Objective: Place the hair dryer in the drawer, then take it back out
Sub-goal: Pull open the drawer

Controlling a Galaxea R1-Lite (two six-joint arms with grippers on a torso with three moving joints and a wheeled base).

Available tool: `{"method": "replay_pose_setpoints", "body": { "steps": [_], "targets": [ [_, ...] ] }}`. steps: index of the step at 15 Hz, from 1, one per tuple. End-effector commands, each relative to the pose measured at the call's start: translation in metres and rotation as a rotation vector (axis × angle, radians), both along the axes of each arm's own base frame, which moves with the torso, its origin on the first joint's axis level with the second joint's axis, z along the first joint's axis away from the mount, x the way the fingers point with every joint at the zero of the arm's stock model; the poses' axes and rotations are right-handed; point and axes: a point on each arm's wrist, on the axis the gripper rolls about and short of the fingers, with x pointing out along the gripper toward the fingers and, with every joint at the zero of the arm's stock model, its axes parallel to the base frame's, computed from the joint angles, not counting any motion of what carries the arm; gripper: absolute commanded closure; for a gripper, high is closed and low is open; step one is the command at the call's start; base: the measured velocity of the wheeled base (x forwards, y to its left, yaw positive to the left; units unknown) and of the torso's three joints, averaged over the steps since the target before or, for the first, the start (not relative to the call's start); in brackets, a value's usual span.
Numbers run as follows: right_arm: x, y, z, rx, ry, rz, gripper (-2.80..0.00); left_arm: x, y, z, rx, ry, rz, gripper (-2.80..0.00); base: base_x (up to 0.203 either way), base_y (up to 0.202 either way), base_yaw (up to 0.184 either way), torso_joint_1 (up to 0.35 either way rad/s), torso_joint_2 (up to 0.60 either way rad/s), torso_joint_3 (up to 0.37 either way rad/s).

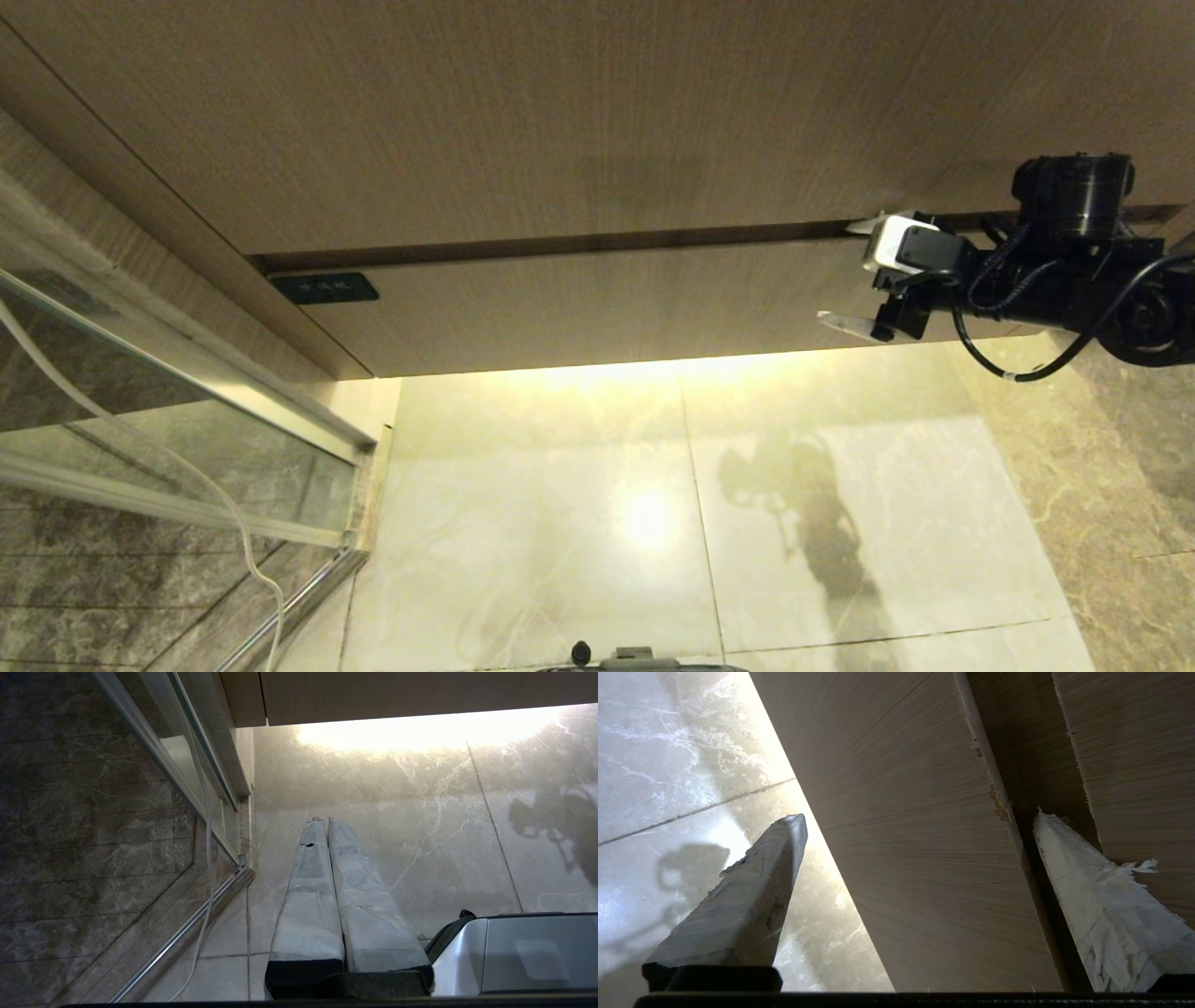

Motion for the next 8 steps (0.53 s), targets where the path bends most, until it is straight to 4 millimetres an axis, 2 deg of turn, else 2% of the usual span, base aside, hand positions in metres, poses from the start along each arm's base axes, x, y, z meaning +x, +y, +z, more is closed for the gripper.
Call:
{"method": "replay_pose_setpoints", "body": {
  "steps": [1,8],
  "targets": [
    [0.003,0.000,-0.002,-0.006,-0.002,0.003,-2.80,0.000,0.000,0.000,0.000,0.002,0.000,0.00,0.000,0.000,0.000,0.000,0.00,0.000],
    [0.019,0.002,-0.012,-0.006,0.000,0.008,-2.80,0.000,0.000,0.000,0.000,0.000,0.001,0.00,0.000,0.000,0.000,0.000,0.00,0.000]
  ]
}}
